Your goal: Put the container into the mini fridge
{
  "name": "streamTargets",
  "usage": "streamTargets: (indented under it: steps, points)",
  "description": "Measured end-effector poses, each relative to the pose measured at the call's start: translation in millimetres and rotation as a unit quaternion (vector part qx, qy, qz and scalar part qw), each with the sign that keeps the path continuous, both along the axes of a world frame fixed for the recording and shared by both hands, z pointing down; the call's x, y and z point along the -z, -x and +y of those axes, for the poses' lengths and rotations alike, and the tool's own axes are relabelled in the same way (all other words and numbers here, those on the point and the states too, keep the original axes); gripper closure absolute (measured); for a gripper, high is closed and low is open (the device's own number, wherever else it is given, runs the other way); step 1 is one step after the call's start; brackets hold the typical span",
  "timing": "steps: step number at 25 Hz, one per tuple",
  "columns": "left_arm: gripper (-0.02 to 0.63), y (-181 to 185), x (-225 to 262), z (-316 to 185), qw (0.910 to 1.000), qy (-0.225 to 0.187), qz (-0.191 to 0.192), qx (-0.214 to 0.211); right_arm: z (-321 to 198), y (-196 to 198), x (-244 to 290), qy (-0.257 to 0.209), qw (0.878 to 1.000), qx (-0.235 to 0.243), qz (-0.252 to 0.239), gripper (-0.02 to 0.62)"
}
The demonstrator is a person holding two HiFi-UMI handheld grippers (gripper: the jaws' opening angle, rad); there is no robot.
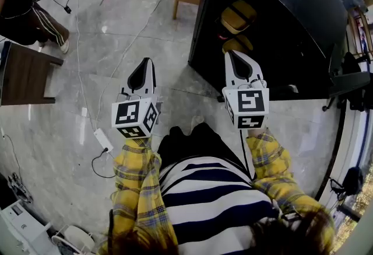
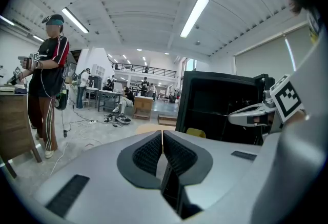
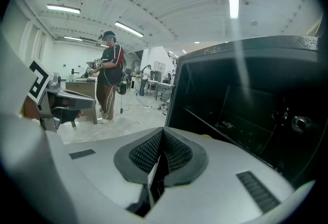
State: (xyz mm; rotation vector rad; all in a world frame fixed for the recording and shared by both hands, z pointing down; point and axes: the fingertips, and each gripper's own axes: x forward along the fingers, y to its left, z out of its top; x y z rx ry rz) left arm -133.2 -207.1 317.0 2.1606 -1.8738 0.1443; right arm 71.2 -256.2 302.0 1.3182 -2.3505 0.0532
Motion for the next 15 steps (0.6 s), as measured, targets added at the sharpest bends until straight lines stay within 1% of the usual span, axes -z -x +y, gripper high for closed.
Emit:
streamTargets:
  steps: [5, 9, 15]
  points:
    - [0.588, 0.8, 2.6, 1.5, 0.9999, -0.004, -0.012, -0.001, -3.5, 7.5, 3.1, -0.007, 1.0, 0.011, -0.002, 0.569]
    - [0.588, 5.0, 4.8, 3.8, 0.9999, -0.006, -0.01, 0.01, -2.1, 16.7, 6.6, -0.007, 1.0, 0.024, -0.005, 0.569]
    - [0.588, 6.0, 3.4, 8.0, 0.9998, -0.009, -0.014, 0.014, -4.9, 20.2, -1.8, -0.006, 1.0, 0.03, -0.003, 0.569]
